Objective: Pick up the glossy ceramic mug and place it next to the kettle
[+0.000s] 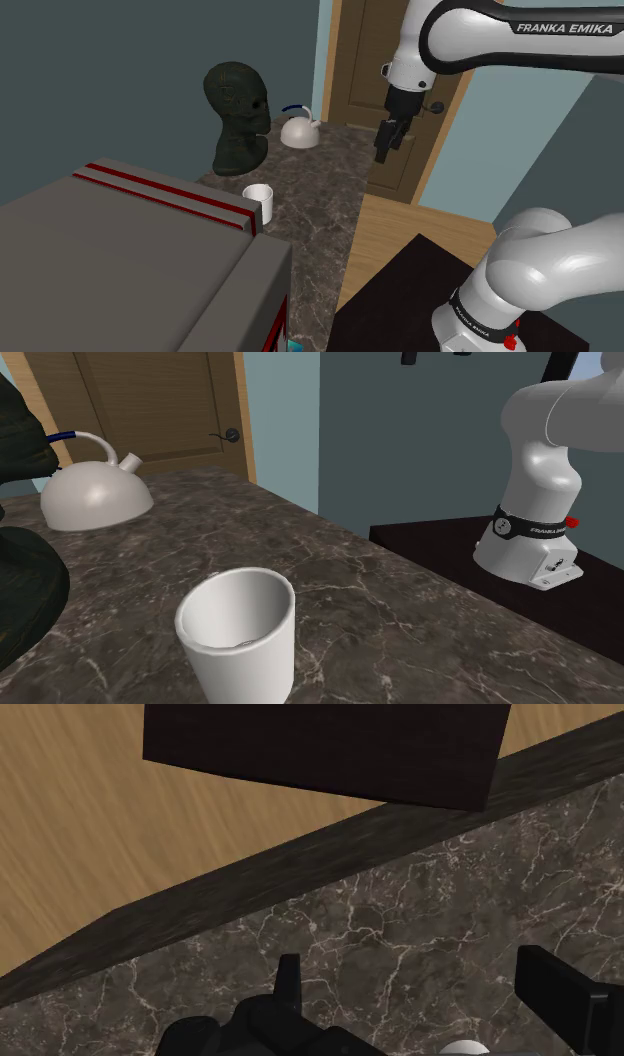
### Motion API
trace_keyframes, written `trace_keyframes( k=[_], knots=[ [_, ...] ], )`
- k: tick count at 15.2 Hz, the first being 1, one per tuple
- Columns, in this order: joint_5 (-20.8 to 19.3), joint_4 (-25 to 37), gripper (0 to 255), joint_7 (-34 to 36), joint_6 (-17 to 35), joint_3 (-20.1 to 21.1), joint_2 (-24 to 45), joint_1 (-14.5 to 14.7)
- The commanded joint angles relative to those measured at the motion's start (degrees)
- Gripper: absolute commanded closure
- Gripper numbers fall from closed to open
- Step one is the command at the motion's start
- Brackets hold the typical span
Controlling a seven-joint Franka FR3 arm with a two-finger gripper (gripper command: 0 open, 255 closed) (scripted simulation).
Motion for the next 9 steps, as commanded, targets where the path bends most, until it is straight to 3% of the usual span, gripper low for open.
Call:
trace_keyframes(
  k=[1, 9],
  knots=[
    [0.0, 0.0, 0, 0.0, 0.0, 0.0, 0.0, 0.0],
    [2.07, 0.67, 0, 7.29, 13.51, 7.54, 11.52, 1.63]
  ],
)
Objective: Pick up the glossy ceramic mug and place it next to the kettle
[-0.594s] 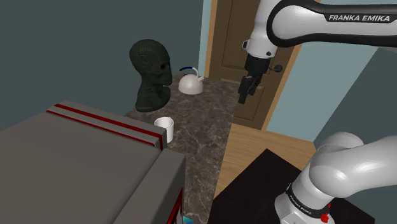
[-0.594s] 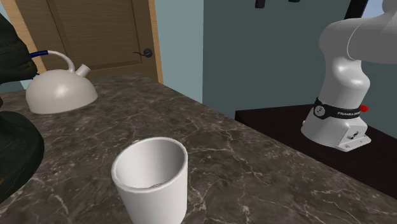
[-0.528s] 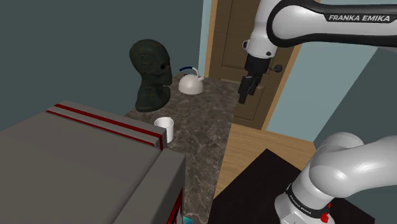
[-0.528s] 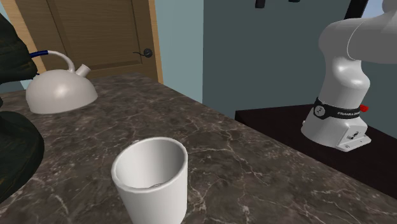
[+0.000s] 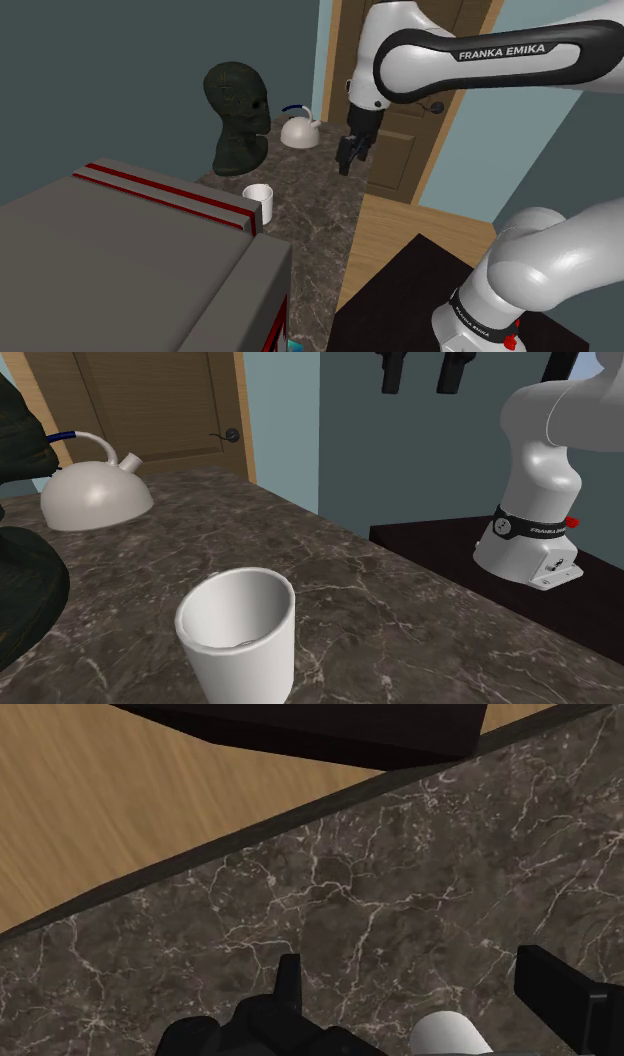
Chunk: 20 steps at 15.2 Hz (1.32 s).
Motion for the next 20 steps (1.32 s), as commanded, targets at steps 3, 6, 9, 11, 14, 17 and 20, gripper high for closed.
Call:
trace_keyframes(
  k=[3, 6, 9, 11, 14, 17, 20],
  knots=[
    [-0.28, 1.86, 0, 3.86, 7.05, 3.72, 7.57, 0.24],
    [-1.43, 4.15, 0, 7.15, 11.27, 6.46, 13.28, 0.22],
    [-3.58, 7.15, 0, 10.86, 14.96, 9.0, 19.36, 0.14],
    [-5.61, 9.54, 0, 13.58, 17.06, 10.56, 23.59, 0.11],
    [-9.53, 13.73, 0, 18.02, 19.55, 12.49, 30.2, 0.32],
    [-14.22, 18.67, 0, 22.66, 21.14, 13.65, 37.05, 1.2],
    [-19.13, 24.4, 0, 27.06, 21.82, 13.88, 44.0, 2.93]
  ],
)
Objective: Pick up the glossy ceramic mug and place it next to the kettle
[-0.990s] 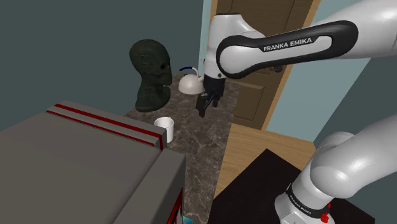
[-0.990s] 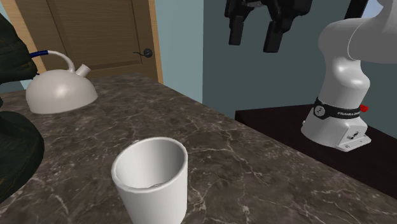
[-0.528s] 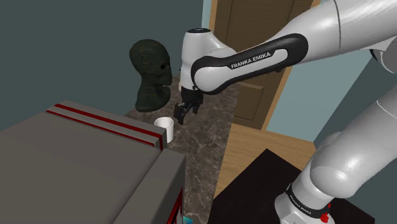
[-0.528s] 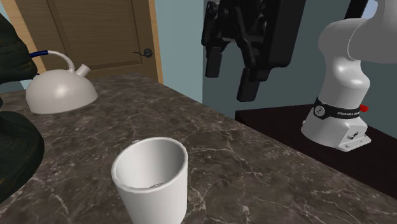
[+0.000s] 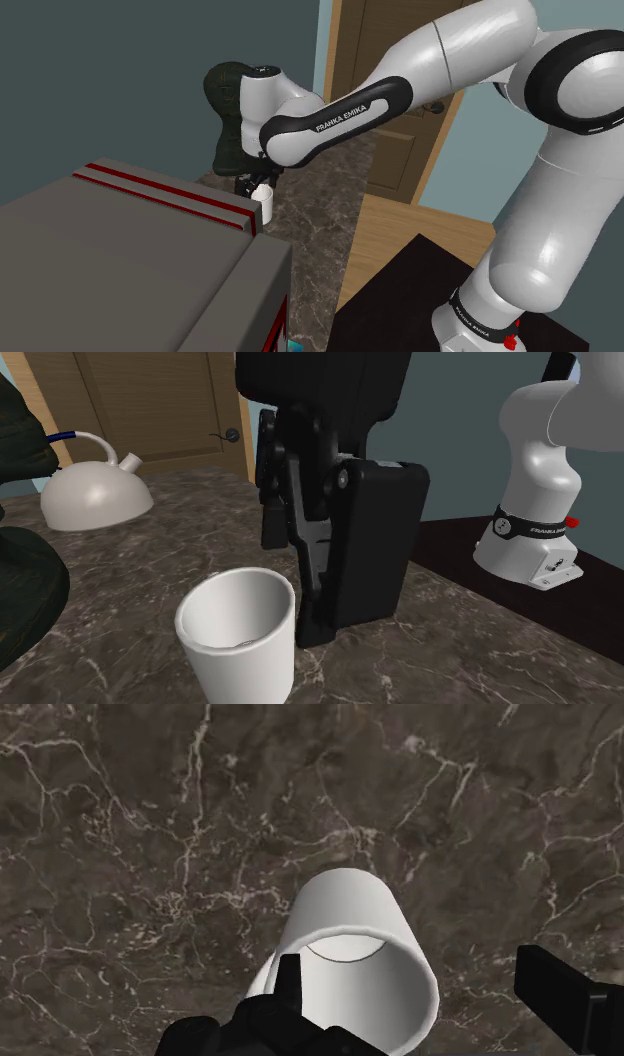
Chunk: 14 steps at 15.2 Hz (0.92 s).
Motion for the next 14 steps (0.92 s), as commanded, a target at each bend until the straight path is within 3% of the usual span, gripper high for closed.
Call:
trace_keyframes(
  k=[1, 2, 9, 14],
  knots=[
    [-3.53, 4.69, 0, 2.88, 0.12, -0.11, 5.22, 1.31],
    [-4.94, 6.73, 0, 4.05, 0.08, -0.32, 7.4, 2.12],
    [-7.21, 5.82, 0, 5.48, 4.05, -1.44, 10.81, 2.68],
    [-7.41, 5.77, 0, 5.6, 4.36, -1.54, 11.11, 2.73]
  ],
)
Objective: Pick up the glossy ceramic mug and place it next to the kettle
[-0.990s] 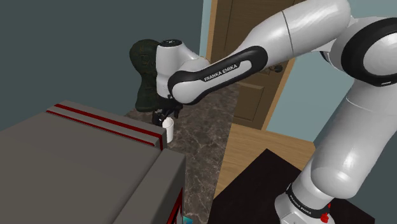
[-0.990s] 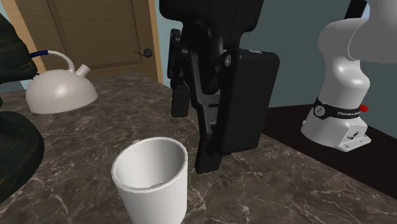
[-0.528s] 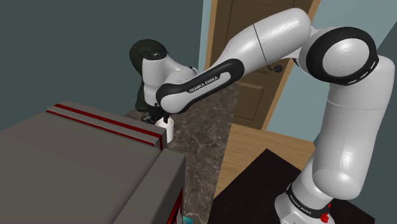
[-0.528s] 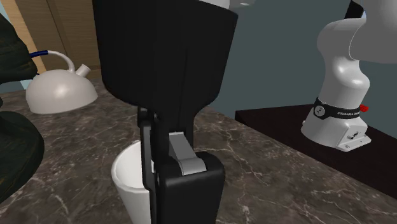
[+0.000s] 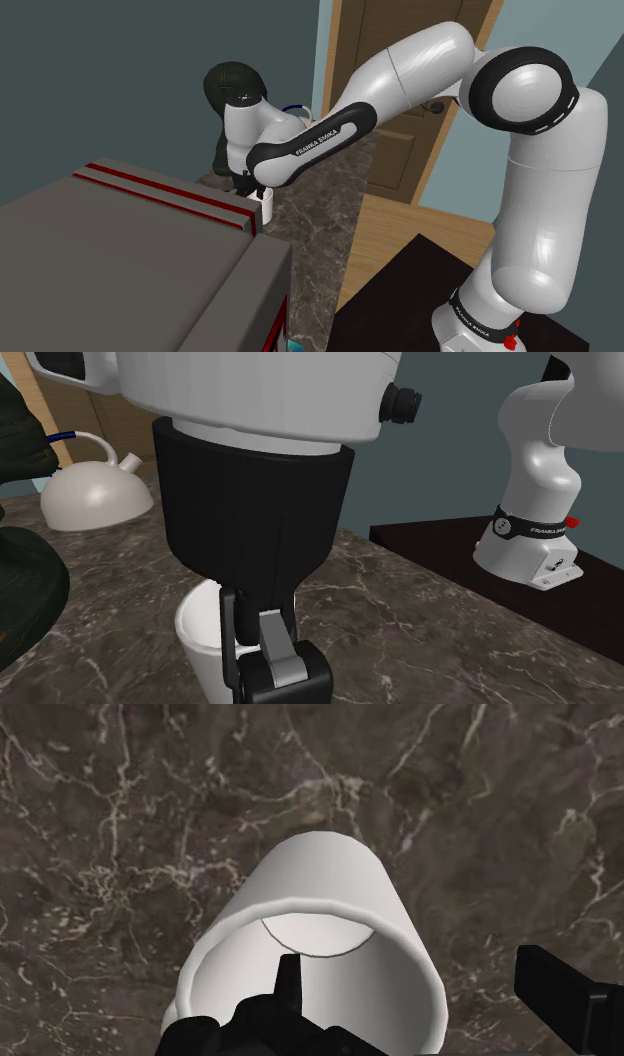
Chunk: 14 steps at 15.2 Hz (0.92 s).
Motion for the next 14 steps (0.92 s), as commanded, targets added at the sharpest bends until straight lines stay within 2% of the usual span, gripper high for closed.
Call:
trace_keyframes(
  k=[1, 4, 5, 14],
  knots=[
    [-0.01, -0.02, 0, 0.01, 0.03, -0.01, 0.01, 0.0],
    [-0.01, -0.02, 0, 0.01, 0.03, 0.0, 0.01, 0.0],
    [-0.01, -0.02, 255, 0.01, 0.03, 0.0, 0.01, 0.0],
    [-0.01, -0.02, 255, 0.01, 0.03, 0.0, 0.01, 0.0]
  ],
)
